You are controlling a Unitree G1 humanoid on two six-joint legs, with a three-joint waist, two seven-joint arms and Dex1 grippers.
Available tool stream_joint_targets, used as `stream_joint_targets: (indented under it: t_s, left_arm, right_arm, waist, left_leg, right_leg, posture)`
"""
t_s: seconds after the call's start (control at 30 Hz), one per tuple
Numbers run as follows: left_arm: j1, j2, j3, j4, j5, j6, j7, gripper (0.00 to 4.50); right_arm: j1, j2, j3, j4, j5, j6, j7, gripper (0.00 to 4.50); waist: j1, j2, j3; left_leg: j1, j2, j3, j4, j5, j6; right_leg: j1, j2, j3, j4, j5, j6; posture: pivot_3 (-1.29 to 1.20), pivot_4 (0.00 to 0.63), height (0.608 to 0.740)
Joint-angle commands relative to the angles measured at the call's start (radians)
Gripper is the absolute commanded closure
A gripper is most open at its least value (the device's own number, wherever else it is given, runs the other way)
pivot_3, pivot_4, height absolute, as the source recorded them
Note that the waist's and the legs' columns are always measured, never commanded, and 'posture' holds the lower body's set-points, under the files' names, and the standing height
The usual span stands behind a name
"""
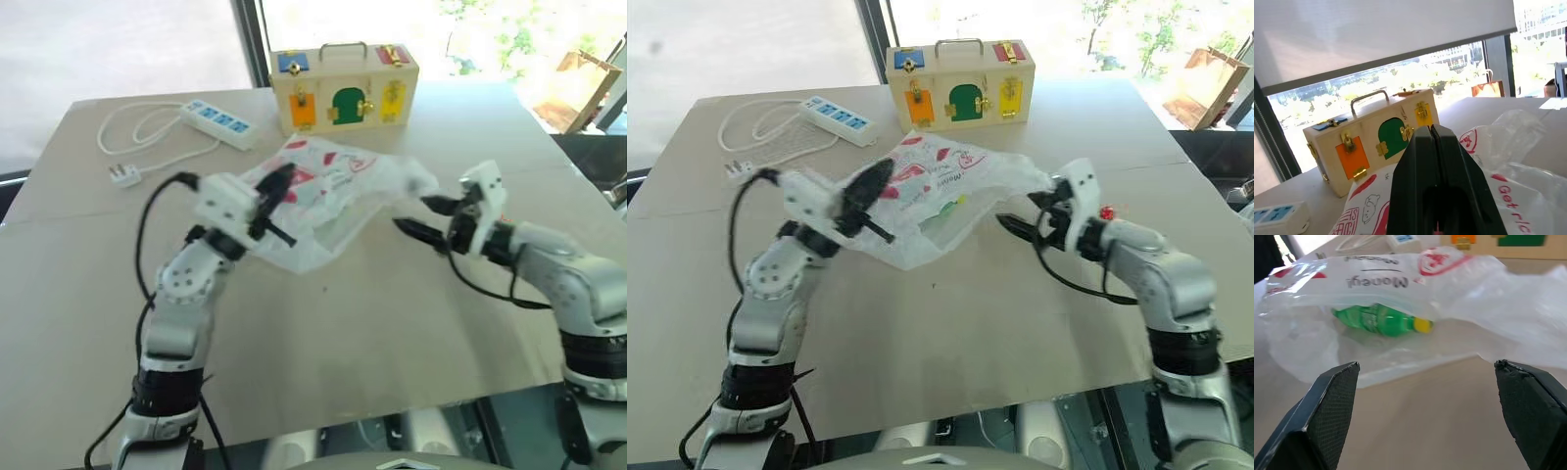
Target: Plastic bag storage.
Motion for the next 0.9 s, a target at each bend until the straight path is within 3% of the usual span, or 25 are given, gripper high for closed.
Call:
stream_joint_targets:
  t_s: [0.03, 0.13, 0.33, 0.4, 0.53, 0.7, 0.9]
  left_arm:
    - [0.021, -0.002, 0.074, -0.053, -0.146, 0.041, -0.018, 4.5]
    - [0.046, -0.001, 0.103, -0.045, -0.235, 0.073, -0.048, 4.5]
    - [0.064, 0.067, 0.013, -0.106, -0.185, 0.088, -0.124, 4.5]
    - [0.089, 0.109, -0.021, -0.147, -0.154, 0.079, -0.166, 3.97]
    - [0.183, 0.167, -0.043, -0.211, 0.025, -0.056, -0.176, 2.28]
    - [0.317, 0.202, -0.099, -0.2, 0.446, -0.323, -0.076, 0.02]
    - [0.287, 0.124, -0.22, -0.148, 0.786, -0.312, 0.088, 0.02]
  right_arm:
    - [0.004, -0.066, -0.061, 0.054, -0.051, -0.091, 0.02, 0.04]
    - [0.0, -0.149, -0.049, 0.208, -0.183, -0.229, 0.018, 0.04]
    - [-0.005, -0.178, -0.03, 0.348, -0.274, -0.344, 0.026, 0.04]
    - [-0.003, -0.166, -0.036, 0.353, -0.275, -0.347, 0.023, 0.0]
    - [0.012, -0.152, -0.045, 0.34, -0.278, -0.344, 0.017, 0.0]
    - [0.02, -0.142, -0.048, 0.325, -0.279, -0.336, 0.008, 0.0]
    - [0.018, -0.14, -0.045, 0.315, -0.279, -0.319, 0.009, 0.0]
  waist:
    - [-0.001, 0.0, 0.0]
    - [-0.001, 0.0, 0.0]
    - [0.0, 0.0, 0.0]
    - [-0.002, 0.0, 0.0]
    - [-0.004, 0.0, 0.0]
    - [0.003, 0.0, 0.0]
    - [0.023, 0.001, 0.0]
  left_leg:
    - [0.0, 0.0, 0.0, 0.0, 0.0, 0.0]
    - [0.001, 0.0, 0.0, 0.001, 0.0, 0.0]
    - [0.002, -0.001, 0.001, 0.001, 0.0, 0.0]
    - [0.001, -0.001, 0.001, 0.001, 0.0, 0.0]
    - [0.002, 0.0, 0.002, 0.0, 0.0, 0.0]
    - [0.002, 0.0, 0.002, 0.0, 0.0, 0.0]
    - [0.003, 0.0, 0.001, 0.0, 0.0, 0.0]
  right_leg:
    - [0.0, 0.0, 0.0, 0.0, 0.0, 0.0]
    - [0.001, 0.001, 0.0, 0.0, 0.0, 0.0]
    - [0.002, 0.003, 0.0, -0.002, 0.0, 0.0]
    - [0.002, 0.003, 0.001, -0.002, 0.0, 0.0]
    - [0.002, 0.003, 0.002, -0.003, 0.0, 0.0]
    - [0.002, 0.002, 0.002, -0.004, 0.0, 0.0]
    - [0.004, 0.002, 0.001, -0.005, -0.001, -0.001]
  posture:
    - [0.0, 0.15, 0.74]
    - [0.0, 0.15, 0.74]
    - [0.0, 0.15, 0.74]
    - [0.0, 0.15, 0.74]
    - [0.0, 0.15, 0.74]
    - [0.0, 0.15, 0.74]
    - [0.0, 0.15, 0.74]
